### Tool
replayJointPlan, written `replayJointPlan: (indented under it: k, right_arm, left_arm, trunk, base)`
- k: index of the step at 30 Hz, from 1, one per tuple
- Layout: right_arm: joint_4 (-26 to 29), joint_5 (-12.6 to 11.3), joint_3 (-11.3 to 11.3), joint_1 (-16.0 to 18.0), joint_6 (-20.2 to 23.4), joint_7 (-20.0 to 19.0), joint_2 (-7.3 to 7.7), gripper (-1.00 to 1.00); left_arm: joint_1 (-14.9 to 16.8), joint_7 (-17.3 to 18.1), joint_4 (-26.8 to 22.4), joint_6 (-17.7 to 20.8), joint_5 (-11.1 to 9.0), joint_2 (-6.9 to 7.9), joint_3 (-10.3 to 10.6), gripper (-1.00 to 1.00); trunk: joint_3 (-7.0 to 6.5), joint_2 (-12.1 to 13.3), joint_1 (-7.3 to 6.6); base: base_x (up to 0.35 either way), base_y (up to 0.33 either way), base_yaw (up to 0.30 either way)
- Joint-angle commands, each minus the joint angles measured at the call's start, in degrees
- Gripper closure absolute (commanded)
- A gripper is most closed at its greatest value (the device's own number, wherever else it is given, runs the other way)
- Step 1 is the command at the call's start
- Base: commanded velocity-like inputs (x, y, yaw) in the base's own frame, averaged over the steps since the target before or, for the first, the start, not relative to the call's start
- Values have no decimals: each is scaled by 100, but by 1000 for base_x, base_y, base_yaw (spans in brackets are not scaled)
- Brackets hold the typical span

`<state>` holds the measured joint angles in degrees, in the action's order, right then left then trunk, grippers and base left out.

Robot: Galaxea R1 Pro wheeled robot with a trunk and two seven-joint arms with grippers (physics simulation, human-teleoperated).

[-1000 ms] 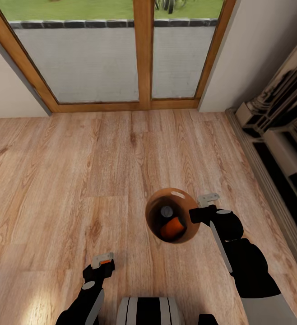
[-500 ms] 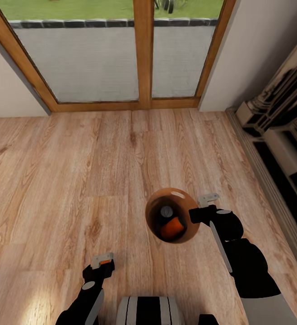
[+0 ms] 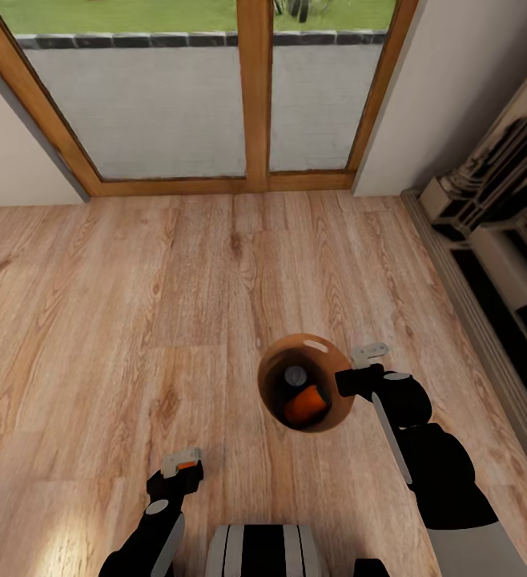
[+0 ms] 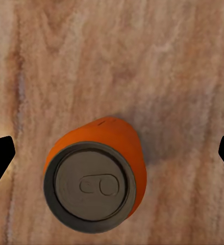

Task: Put the three can of soda from the living room inside the tash can in the kitchen.

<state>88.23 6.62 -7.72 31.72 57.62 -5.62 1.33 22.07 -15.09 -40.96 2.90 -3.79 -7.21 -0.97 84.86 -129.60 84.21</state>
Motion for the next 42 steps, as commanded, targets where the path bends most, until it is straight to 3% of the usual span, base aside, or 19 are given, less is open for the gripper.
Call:
replayJointPlan:
  k: [1, 19, 42]
  right_arm:
    - [1, -118, -2, 1, 3, -19, -1, 100]
    - [1, -118, -2, 1, 3, -19, -1, 100]
    - [1, -118, -6, 1, 3, -19, -1, 100]
  left_arm:
    - [0, -1, 0, 0, 0, 0, 0, -100]
    - [0, 0, 3, 0, 1, 0, -9, -100]
    - [0, 1, -8, 0, 1, 33, -9, -100]
  trunk:
    - [0, 0, 0]
    - [1, 0, 0]
    - [106, 0, 0]
  base:
    - [0, 0, 0]
    - [0, 21, 0]
    - [0, 0, 0]
